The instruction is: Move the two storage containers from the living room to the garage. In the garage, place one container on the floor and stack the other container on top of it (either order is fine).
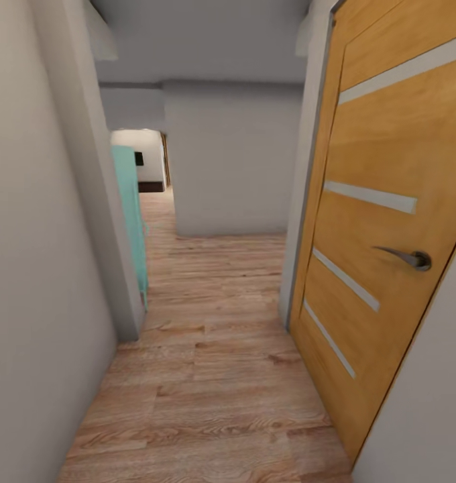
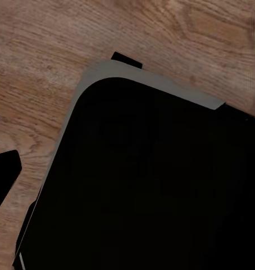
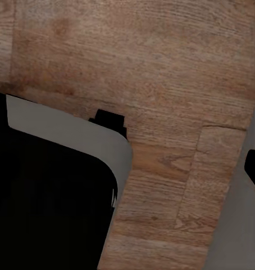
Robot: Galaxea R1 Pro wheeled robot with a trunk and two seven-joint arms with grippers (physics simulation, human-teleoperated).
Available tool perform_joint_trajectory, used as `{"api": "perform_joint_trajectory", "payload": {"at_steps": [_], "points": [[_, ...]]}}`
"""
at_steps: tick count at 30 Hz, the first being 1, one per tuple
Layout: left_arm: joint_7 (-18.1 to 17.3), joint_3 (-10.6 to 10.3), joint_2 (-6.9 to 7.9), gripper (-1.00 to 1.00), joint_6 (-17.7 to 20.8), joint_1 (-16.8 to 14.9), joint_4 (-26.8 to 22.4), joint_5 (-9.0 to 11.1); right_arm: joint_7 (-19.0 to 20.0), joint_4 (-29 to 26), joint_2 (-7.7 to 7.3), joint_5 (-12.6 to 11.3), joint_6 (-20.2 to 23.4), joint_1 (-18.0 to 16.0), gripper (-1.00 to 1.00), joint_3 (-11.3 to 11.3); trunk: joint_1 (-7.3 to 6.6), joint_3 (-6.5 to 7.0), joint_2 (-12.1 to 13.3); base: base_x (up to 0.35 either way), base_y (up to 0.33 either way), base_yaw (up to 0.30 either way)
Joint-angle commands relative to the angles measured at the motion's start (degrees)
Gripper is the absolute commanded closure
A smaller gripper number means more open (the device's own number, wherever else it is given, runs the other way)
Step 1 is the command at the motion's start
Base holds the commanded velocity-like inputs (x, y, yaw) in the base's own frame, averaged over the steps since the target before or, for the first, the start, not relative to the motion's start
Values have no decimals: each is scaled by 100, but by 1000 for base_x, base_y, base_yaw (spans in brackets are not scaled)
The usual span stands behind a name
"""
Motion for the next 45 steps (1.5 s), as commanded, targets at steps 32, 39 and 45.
{"api": "perform_joint_trajectory", "payload": {"at_steps": [32, 39, 45], "points": [[11, -2, -1, -100, -10, 1, -5, 22, 31, 18, 10, -80, -35, -7, -100, 29, 3, -5, -2, 316, 0, 78], [12, -2, -1, -100, -10, 1, -5, 22, 31, 18, 10, -79, -35, -7, -100, 31, 3, -5, -2, 316, 0, 0], [17, -1, -1, -100, -10, 1, -5, 22, 31, 18, 17, -49, -35, -7, -100, 48, 3, -5, -2, 316, 0, 0]]}}
